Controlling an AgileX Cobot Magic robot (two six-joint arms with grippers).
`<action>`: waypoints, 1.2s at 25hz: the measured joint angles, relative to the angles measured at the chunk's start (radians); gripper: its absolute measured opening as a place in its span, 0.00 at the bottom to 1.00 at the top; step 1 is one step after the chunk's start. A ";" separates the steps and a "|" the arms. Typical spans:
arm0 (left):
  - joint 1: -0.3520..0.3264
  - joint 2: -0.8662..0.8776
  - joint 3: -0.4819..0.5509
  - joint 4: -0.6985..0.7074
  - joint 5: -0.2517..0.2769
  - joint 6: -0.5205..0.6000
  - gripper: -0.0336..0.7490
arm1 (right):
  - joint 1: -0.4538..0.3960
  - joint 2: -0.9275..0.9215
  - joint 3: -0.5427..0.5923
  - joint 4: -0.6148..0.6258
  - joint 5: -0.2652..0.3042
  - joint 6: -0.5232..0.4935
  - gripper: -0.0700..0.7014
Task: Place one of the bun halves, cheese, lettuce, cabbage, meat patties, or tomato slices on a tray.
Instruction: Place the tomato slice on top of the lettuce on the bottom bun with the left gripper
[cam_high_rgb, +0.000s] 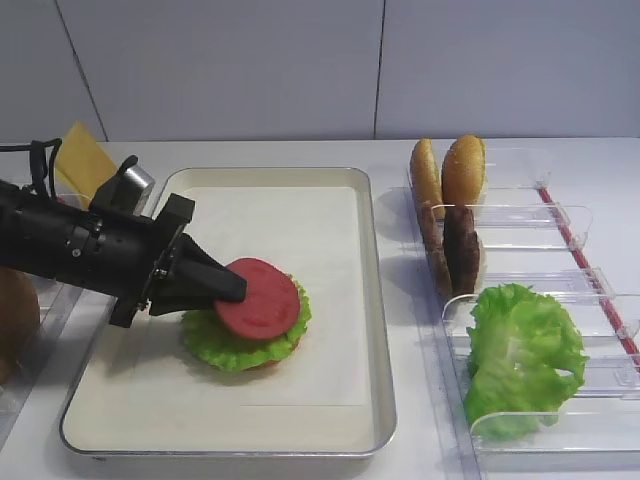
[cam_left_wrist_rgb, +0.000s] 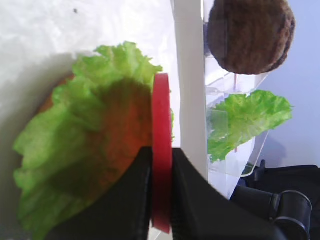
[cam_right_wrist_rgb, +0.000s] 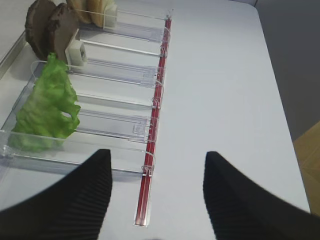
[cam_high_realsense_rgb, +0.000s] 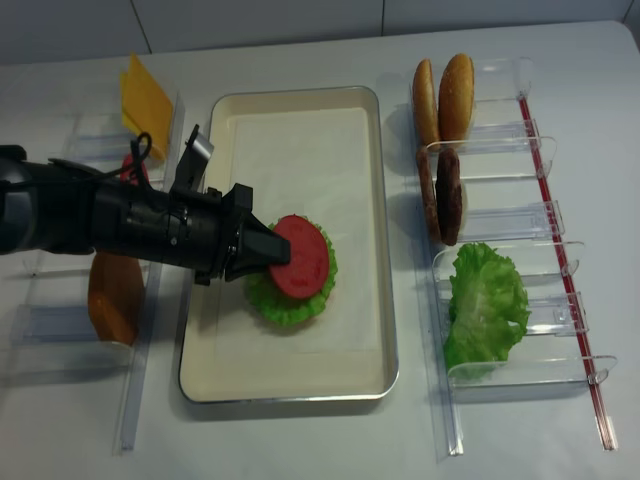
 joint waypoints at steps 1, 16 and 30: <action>0.000 0.000 0.000 0.000 0.000 -0.007 0.13 | 0.000 0.000 0.000 0.000 0.000 0.000 0.62; 0.000 0.000 -0.005 0.041 -0.010 -0.074 0.17 | 0.000 0.000 0.000 0.000 0.000 0.000 0.62; 0.000 0.000 -0.006 0.074 0.006 -0.154 0.33 | 0.000 0.000 0.000 0.000 0.000 0.000 0.62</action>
